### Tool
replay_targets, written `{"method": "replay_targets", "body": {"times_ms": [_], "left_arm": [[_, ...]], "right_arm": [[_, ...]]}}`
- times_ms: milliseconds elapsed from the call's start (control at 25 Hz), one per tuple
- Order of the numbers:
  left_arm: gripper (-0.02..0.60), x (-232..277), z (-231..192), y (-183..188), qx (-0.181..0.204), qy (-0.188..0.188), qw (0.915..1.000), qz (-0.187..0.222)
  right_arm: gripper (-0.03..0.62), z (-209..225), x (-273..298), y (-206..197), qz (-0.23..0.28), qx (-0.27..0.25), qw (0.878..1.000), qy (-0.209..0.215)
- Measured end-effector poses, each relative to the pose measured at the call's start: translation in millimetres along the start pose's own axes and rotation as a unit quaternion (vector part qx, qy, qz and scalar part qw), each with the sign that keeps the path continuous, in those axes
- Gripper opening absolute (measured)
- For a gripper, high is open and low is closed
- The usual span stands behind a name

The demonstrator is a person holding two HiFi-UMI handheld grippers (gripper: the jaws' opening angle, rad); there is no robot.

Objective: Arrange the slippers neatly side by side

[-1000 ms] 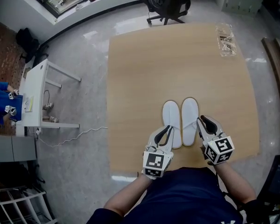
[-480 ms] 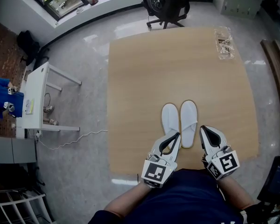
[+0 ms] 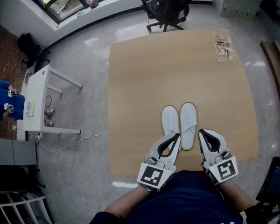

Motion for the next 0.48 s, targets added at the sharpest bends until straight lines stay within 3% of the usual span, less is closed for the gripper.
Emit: {"method": "replay_targets", "body": {"times_ms": [480], "left_arm": [[0.003, 0.3, 0.1, -6.5, 0.0, 0.004, 0.9999, -0.011]], "right_arm": [[0.012, -7.1, 0.1, -3.0, -0.008, -0.005, 1.0, 0.014]]}}
Point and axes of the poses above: the fingertips, and each gripper's own axes: x forward along the fingers, z to its right, y out of its top, the point moved 6 cm from there along -x, backward along the fingers, and after that the axes turned 10 degrees about x, right-handed, at the moved point
